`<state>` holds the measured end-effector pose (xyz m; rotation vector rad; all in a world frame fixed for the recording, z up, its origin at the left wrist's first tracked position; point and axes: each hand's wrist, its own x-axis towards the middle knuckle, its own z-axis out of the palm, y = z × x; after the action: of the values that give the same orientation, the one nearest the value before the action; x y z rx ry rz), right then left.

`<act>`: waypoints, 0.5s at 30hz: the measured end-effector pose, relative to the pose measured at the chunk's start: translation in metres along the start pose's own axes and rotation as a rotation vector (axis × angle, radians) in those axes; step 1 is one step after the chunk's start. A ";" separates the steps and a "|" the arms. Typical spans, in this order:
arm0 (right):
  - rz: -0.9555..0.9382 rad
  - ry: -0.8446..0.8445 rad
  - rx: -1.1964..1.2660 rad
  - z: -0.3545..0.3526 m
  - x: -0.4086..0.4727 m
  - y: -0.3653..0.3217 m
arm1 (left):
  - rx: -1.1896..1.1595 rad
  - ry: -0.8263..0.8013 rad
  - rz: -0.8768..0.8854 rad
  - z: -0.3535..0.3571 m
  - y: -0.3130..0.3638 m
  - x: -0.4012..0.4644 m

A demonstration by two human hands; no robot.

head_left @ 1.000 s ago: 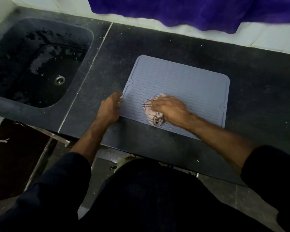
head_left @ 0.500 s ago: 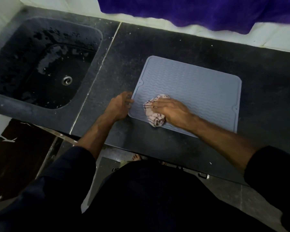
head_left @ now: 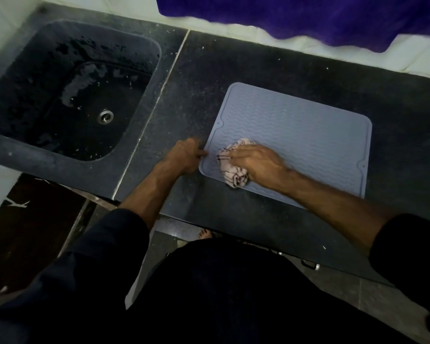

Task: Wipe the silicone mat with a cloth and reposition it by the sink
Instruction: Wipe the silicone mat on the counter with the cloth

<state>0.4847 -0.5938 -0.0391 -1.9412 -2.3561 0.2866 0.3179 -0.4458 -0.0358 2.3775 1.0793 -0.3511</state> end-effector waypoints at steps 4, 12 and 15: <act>0.070 -0.053 0.003 -0.009 -0.007 0.013 | -0.082 0.009 -0.100 0.002 0.003 0.006; -0.067 0.008 0.060 0.000 0.030 -0.012 | 0.015 0.021 -0.022 0.000 -0.006 0.006; -0.067 0.017 0.061 0.003 0.015 -0.003 | -0.026 0.026 -0.100 0.002 -0.007 0.007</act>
<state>0.4784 -0.5800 -0.0426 -1.8265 -2.3674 0.3317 0.3170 -0.4385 -0.0428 2.3167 1.2101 -0.3395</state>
